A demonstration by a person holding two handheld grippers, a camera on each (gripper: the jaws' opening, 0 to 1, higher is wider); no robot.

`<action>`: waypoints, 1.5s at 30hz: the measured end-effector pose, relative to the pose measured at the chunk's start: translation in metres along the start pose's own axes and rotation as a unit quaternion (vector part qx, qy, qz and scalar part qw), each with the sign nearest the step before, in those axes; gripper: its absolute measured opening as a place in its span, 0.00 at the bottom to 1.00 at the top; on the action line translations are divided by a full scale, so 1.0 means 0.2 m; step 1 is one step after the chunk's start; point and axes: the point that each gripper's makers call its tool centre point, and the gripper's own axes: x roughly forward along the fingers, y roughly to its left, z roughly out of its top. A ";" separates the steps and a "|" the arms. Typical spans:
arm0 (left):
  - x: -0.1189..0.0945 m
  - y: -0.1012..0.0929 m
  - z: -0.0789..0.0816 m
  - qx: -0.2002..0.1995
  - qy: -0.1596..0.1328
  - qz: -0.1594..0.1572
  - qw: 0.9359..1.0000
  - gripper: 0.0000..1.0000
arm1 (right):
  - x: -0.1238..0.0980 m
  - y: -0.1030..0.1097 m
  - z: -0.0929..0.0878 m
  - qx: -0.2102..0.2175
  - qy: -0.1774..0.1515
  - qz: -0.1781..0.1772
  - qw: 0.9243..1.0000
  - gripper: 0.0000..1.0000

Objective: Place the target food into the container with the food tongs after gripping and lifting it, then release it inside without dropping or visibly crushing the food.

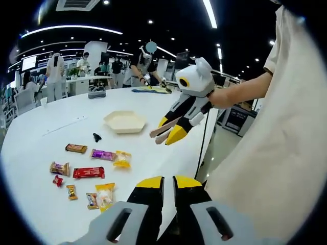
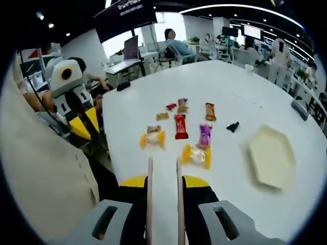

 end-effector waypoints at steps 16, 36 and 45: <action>-0.05 0.07 -0.03 -0.012 -0.013 0.013 1.000 0.04 | 0.16 -0.09 -0.03 0.014 0.065 -0.020 0.998 0.26; -0.05 0.19 -0.03 -0.022 -0.016 0.017 0.999 0.03 | 0.29 -0.21 -0.07 0.044 0.135 -0.031 0.989 0.26; -0.05 0.22 -0.05 -0.028 -0.015 0.015 0.999 0.03 | 0.36 -0.22 -0.05 0.028 0.152 -0.025 0.988 0.27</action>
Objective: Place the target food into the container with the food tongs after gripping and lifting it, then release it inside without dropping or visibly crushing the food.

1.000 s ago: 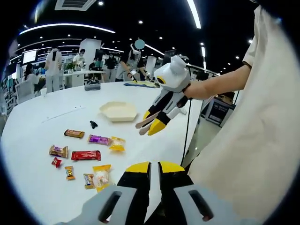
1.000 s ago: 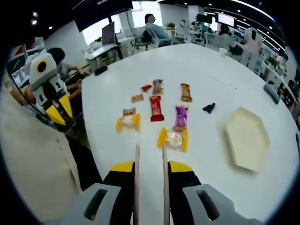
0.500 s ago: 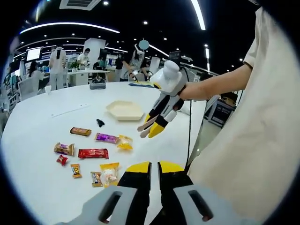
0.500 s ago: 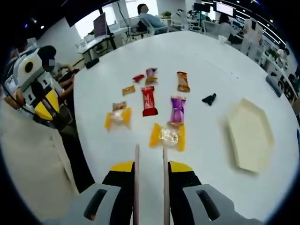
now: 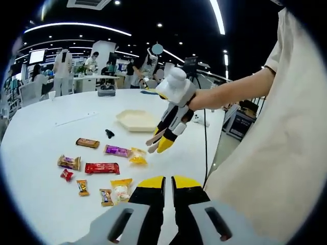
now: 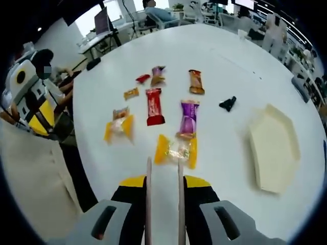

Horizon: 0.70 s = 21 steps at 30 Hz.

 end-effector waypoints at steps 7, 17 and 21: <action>-0.03 0.05 -0.02 -0.008 0.001 0.007 1.000 0.03 | 0.03 -0.01 0.00 -0.170 0.052 -0.006 0.984 0.27; -0.04 0.06 -0.03 -0.017 -0.001 0.015 1.000 0.02 | 0.04 -0.04 0.07 -0.285 0.059 0.001 0.957 0.26; -0.04 0.06 -0.02 -0.018 -0.003 0.015 1.000 0.02 | 0.05 -0.04 0.07 -0.324 0.068 0.010 0.944 0.26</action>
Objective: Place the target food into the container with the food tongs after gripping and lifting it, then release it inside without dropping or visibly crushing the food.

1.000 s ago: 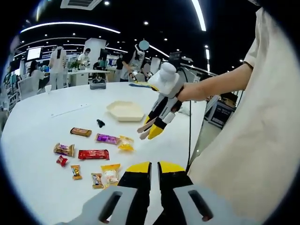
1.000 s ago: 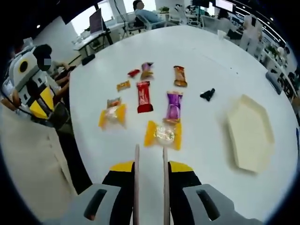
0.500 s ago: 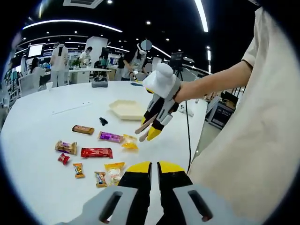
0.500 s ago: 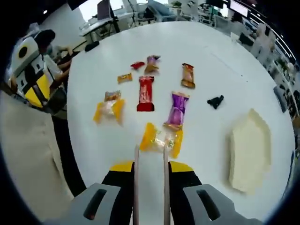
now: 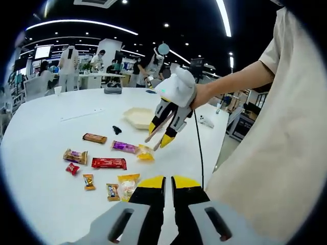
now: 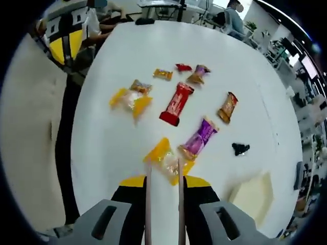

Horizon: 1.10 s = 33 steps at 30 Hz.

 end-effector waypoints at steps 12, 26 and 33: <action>-0.02 0.03 -0.01 -0.006 -0.001 0.010 1.000 0.02 | 0.03 -0.02 -0.02 -0.105 0.032 0.013 0.994 0.26; -0.04 0.04 -0.02 -0.016 -0.005 0.021 1.000 0.02 | 0.07 -0.03 -0.02 -0.194 0.056 0.033 0.979 0.27; -0.06 0.06 -0.03 -0.022 -0.008 0.029 0.999 0.02 | 0.11 -0.03 -0.03 -0.235 0.081 0.046 0.968 0.27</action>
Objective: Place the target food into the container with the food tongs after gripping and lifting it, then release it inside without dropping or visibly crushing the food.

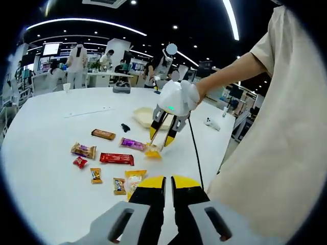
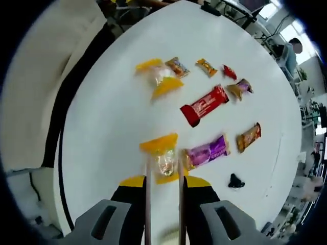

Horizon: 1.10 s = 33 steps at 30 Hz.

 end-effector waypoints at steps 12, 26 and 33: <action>-0.03 0.01 -0.03 -0.011 -0.002 0.012 1.000 0.02 | 0.04 -0.01 -0.01 0.006 0.008 0.007 1.000 0.27; -0.04 0.01 -0.05 -0.018 -0.003 0.020 1.000 0.02 | 0.08 -0.02 -0.02 0.027 0.015 0.012 0.999 0.26; -0.03 0.00 -0.05 -0.018 -0.004 0.019 1.000 0.01 | 0.09 -0.02 -0.02 0.075 0.002 0.004 0.997 0.23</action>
